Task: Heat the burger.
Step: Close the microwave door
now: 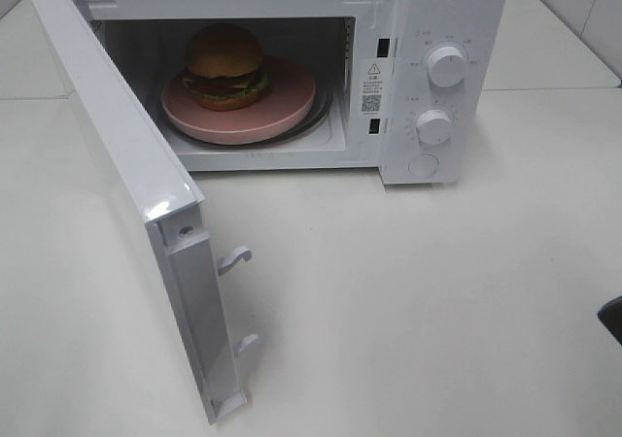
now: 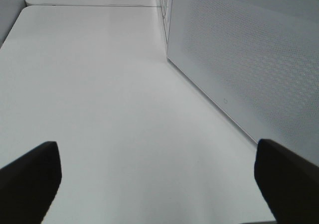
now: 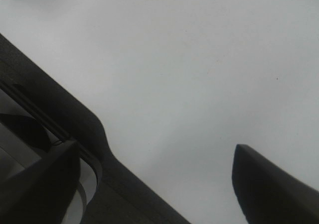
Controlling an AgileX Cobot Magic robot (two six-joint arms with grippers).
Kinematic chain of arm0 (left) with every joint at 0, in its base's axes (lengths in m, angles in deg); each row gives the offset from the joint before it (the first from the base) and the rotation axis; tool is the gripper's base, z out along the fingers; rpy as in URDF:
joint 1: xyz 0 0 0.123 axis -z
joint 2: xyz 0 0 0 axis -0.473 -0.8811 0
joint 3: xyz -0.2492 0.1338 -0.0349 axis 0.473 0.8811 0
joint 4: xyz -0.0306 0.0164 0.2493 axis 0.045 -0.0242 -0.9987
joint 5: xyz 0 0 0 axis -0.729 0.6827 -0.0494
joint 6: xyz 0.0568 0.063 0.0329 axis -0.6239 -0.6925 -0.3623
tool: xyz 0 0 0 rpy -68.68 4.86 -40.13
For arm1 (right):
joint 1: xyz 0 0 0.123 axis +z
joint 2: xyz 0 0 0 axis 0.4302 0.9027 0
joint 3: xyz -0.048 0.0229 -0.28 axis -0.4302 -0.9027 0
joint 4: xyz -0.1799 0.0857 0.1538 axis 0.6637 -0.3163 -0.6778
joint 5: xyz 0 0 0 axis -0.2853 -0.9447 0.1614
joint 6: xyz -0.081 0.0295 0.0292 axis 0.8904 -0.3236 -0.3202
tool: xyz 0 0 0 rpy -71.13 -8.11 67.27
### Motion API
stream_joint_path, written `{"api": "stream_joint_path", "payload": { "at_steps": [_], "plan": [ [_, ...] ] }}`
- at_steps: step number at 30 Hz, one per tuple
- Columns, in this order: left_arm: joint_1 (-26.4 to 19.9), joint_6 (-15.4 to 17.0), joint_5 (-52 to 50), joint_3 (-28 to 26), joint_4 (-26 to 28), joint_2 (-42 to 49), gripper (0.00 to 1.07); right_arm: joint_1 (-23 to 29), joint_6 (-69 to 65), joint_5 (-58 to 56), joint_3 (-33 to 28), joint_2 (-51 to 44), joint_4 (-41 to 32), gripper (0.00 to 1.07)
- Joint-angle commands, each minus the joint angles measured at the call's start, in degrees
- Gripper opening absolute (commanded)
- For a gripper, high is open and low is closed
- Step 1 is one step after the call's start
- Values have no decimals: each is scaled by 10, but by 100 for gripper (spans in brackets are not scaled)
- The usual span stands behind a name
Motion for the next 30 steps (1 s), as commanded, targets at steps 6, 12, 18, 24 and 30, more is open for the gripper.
{"api": "stream_joint_path", "payload": {
  "at_steps": [6, 12, 18, 24, 30],
  "plan": [
    [0, -1, -2, -2, -1, 8, 98, -1, -40, -25, -24, -108, 25, 76],
    [0, -1, -2, -2, -1, 8, 98, -66, -142, -14, -76, -248, 117, 76],
    [0, -1, -2, -2, -1, 8, 98, -120, -149, -11, -99, -323, 117, 76],
    [0, -1, -2, -2, -1, 8, 98, -186, -123, -2, -129, -415, 60, 76],
    [0, -1, -2, -2, -1, 8, 98, -252, -36, 38, -132, -467, -7, 76]
  ]
}}
